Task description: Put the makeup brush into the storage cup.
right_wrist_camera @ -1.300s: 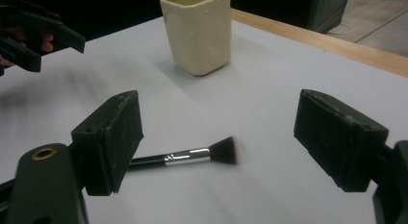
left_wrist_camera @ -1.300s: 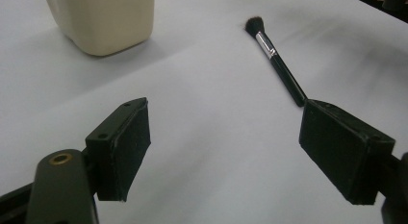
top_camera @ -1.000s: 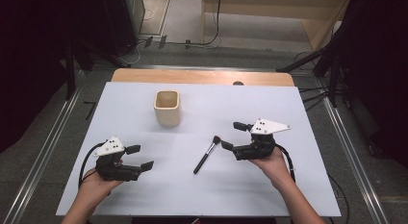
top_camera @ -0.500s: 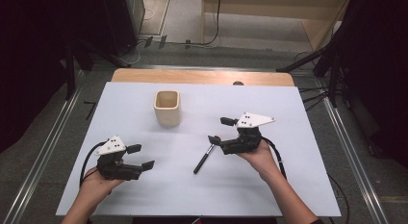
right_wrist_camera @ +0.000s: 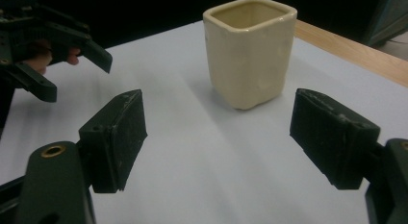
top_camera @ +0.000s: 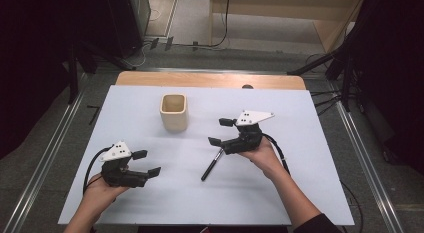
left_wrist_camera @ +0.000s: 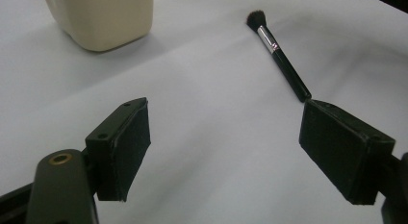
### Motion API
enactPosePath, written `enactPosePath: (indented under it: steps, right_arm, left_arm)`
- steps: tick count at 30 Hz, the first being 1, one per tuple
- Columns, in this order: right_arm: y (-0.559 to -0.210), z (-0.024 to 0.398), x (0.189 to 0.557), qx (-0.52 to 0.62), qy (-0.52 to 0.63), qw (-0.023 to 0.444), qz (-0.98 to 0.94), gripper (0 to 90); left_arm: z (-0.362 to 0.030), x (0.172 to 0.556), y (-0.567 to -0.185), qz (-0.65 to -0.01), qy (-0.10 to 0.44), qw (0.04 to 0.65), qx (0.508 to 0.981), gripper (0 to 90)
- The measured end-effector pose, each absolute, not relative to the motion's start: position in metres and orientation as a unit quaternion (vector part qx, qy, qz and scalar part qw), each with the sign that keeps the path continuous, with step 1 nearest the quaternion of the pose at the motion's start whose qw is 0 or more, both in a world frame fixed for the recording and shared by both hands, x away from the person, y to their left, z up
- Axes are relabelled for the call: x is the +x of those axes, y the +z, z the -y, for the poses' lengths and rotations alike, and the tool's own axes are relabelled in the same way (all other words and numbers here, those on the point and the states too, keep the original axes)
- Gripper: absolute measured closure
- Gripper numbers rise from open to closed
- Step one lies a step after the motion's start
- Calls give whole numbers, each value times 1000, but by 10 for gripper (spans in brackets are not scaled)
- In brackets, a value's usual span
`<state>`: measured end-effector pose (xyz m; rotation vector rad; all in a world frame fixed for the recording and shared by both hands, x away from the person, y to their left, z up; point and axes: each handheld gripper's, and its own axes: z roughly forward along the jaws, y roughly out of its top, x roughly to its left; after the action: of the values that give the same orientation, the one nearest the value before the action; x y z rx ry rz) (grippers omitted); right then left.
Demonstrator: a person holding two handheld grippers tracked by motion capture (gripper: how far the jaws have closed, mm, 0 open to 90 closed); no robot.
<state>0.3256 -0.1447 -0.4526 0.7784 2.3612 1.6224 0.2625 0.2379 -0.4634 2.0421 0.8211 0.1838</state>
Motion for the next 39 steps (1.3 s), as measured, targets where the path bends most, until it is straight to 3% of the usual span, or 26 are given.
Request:
enactPosePath:
  steps: [6, 13, 30, 39]
  right_arm:
    - [-451, 139, 338, 246, 534, 43, -808, 219]
    - [-444, 132, 346, 153, 549, 6, -822, 221]
    - [-441, 130, 354, 75, 541, -28, -837, 265]
    - [-437, 126, 353, 58, 468, -23, -882, 187]
  left_arm:
    - [-237, 263, -464, -331, 73, 451, 826, 190]
    - [-237, 264, -464, -331, 73, 451, 826, 189]
    - [-240, 265, -463, -337, 77, 449, 824, 187]
    - [-239, 266, -463, -335, 75, 447, 826, 186]
